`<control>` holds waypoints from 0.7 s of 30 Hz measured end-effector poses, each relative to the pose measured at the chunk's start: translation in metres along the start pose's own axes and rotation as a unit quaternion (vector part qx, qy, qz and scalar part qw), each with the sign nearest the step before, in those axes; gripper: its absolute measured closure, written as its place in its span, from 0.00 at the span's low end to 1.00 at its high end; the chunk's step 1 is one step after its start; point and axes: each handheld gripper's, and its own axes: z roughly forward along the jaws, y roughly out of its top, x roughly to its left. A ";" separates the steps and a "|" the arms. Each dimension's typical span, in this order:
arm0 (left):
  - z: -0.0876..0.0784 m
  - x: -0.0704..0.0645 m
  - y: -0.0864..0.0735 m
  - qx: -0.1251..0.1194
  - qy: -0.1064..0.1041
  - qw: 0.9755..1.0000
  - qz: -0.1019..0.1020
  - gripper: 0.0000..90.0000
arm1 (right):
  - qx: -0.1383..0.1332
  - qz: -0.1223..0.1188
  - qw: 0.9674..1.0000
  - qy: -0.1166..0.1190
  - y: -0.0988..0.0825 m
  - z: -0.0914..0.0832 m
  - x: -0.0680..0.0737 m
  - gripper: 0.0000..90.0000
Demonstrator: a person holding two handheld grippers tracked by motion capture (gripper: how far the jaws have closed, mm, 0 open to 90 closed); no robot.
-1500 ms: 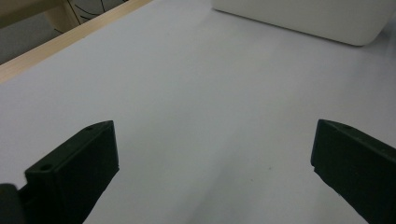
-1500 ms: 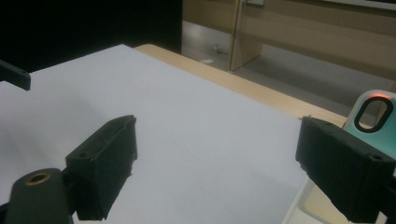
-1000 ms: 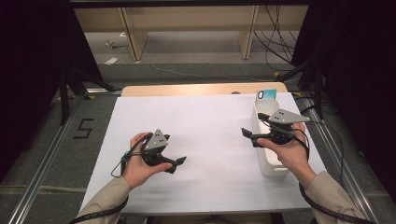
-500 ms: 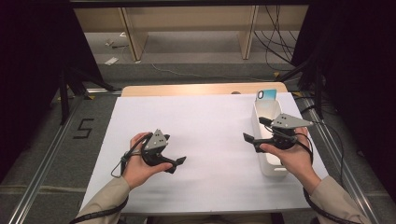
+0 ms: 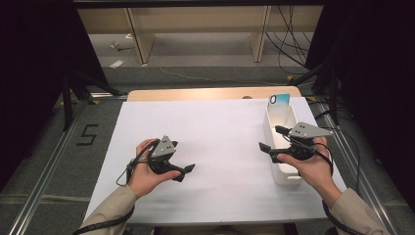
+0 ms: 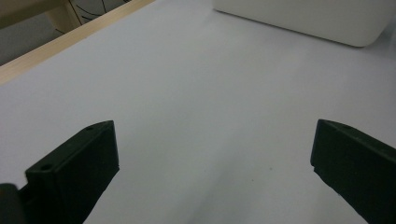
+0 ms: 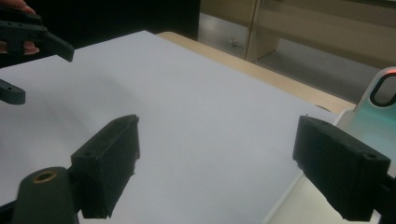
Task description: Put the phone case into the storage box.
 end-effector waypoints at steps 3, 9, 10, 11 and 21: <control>0.000 0.000 0.000 0.000 0.000 1.000 0.000 0.00 | 0.001 0.001 1.000 0.000 -0.001 -0.002 0.000 0.17; 0.000 0.000 0.000 0.001 0.000 1.000 0.000 0.00 | 0.000 0.002 1.000 0.002 -0.004 -0.004 0.000 0.17; 0.000 0.000 0.000 0.001 0.001 1.000 0.000 0.00 | 0.000 0.001 1.000 0.003 -0.004 -0.004 0.000 0.17; 0.000 0.000 0.000 0.001 0.001 1.000 0.000 0.00 | 0.000 0.001 1.000 0.003 -0.004 -0.004 0.000 0.17; 0.000 0.000 0.000 0.000 0.001 1.000 -0.001 0.00 | -0.004 0.002 1.000 0.005 -0.006 -0.007 0.001 0.17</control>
